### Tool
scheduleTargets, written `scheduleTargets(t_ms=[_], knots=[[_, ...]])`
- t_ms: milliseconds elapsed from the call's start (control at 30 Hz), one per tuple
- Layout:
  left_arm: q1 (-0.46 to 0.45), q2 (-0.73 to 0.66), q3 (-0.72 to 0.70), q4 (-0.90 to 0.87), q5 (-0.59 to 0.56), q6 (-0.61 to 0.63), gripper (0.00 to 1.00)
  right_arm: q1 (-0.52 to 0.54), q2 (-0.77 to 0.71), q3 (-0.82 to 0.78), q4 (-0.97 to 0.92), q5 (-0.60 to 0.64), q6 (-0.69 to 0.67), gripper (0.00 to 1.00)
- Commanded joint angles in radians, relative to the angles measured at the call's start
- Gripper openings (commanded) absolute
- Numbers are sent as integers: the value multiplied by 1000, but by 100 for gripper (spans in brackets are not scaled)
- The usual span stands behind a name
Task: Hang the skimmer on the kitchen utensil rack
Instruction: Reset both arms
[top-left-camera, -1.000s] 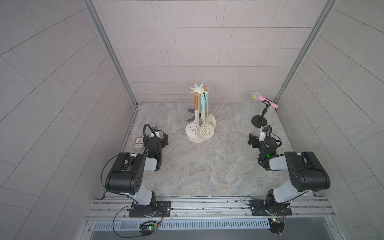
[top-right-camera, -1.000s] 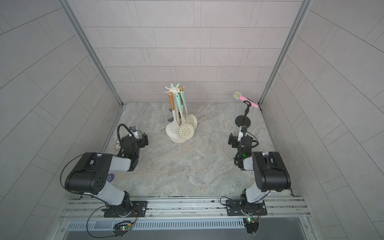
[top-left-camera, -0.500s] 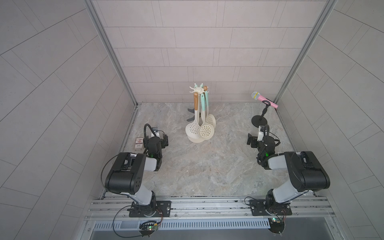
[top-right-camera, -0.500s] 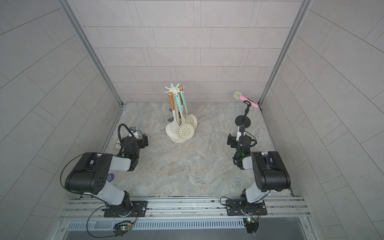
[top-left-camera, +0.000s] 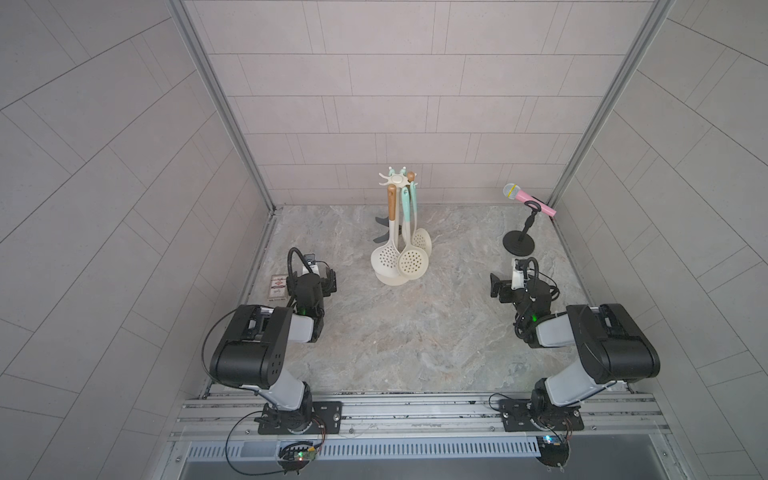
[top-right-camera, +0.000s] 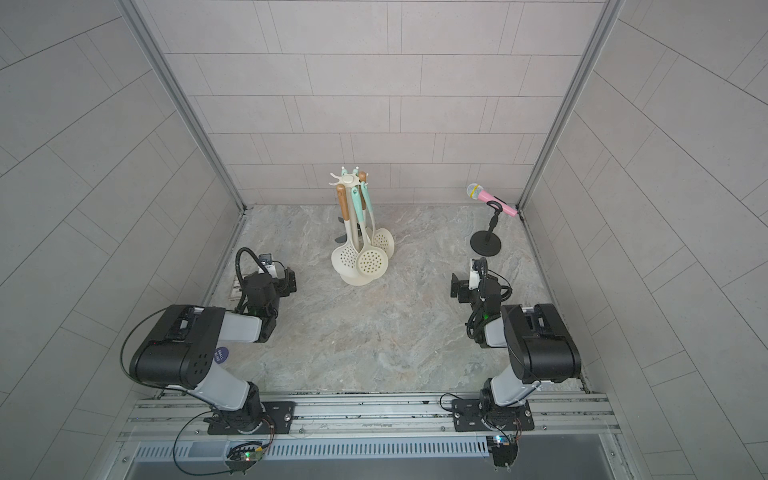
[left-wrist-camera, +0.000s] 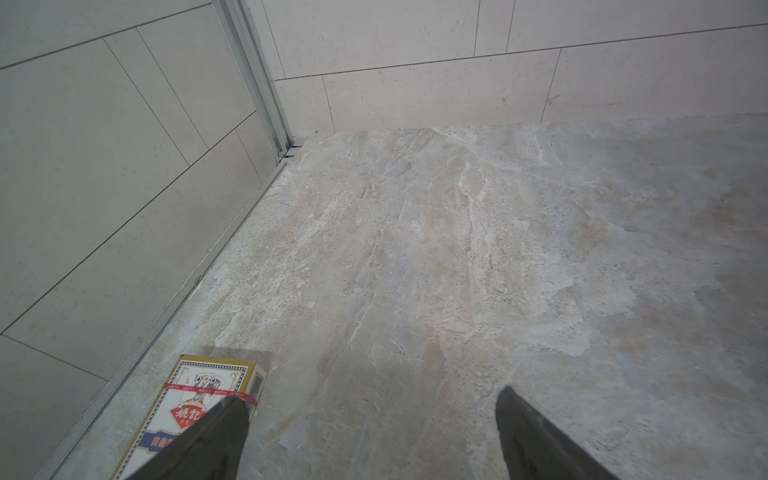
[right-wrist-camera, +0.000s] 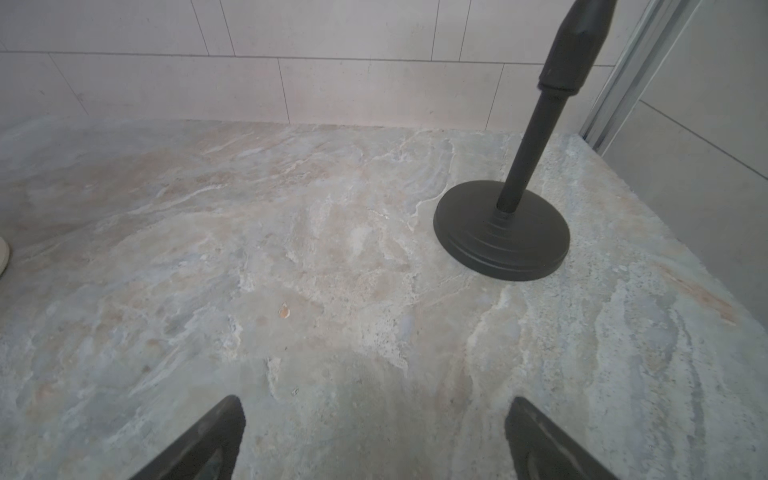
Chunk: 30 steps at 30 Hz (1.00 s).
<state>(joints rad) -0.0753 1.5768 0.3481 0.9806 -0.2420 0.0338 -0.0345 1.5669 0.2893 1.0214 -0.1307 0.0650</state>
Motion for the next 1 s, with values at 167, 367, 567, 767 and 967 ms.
scheduleTargets(t_ms=[167,367,567,767,967], knots=[[-3,3,-4,39,45,9,100,1,-6,34,0,-61,-47,100],[2,0,23,-19,-1,-25,100,-1,-16,67,-78,-24,-27,100],[3,3,0,29,34,-9,100,-1,2,42,-2,-56,-35,100],[3,5,23,-11,16,-16,100,-1,-2,58,-39,-40,-30,100],[2,5,24,-14,15,-15,100,-1,1,62,-41,-30,-28,100]])
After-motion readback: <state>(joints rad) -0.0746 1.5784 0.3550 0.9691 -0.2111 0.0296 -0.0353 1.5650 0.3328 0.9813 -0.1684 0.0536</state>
